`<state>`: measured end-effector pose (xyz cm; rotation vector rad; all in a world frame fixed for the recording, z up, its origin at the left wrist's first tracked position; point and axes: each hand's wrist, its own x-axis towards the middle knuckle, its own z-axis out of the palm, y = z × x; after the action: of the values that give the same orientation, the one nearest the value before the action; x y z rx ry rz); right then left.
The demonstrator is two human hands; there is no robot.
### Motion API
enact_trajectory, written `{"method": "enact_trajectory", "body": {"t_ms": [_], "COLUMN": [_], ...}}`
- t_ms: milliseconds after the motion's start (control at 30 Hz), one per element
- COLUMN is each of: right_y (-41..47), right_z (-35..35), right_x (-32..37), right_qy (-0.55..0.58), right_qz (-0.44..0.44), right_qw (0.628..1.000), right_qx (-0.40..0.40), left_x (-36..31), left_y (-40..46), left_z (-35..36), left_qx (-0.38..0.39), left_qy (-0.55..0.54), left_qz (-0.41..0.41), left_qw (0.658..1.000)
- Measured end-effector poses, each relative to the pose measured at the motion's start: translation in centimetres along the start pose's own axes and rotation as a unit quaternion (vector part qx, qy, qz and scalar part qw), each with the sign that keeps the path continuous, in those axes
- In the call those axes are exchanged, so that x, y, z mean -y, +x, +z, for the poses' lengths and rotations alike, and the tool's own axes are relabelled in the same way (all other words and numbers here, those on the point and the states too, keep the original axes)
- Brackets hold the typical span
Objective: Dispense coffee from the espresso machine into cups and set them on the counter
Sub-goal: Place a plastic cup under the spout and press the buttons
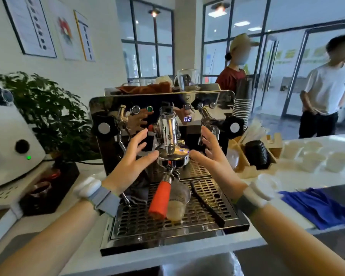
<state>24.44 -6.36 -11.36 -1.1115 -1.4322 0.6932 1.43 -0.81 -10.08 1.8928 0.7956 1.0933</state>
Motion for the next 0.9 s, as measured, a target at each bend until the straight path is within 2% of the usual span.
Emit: {"method": "enact_trajectory", "body": {"t_ms": [267, 400, 567, 767, 900], "right_y": [4.4, 6.5, 9.7, 13.5, 15.4], "right_z": [0.1, -0.8, -3.3, -6.8, -8.6], "right_x": [4.9, 7.5, 9.9, 10.1, 8.4], "right_qy": [-0.01, -0.023, -0.075, -0.184, -0.318], "right_qz": [-0.078, -0.112, -0.142, -0.064, 0.005], "right_qw": [0.997, 0.993, 0.986, 0.978, 0.947], "right_qx": [0.007, -0.012, -0.045, -0.07, -0.052], "left_x": [-5.7, -8.4, -10.6, -10.5, -9.3], "left_y": [3.3, 4.3, 5.4, 6.1, 6.2], "left_z": [-0.4, -1.3, -3.7, -6.2, -6.7], "left_qx": [0.003, -0.016, -0.049, -0.101, -0.13], "left_qy": [0.033, 0.043, 0.105, 0.17, 0.255], "left_qz": [0.08, 0.129, 0.196, 0.227, 0.23], "left_qw": [0.996, 0.991, 0.974, 0.954, 0.93]}}
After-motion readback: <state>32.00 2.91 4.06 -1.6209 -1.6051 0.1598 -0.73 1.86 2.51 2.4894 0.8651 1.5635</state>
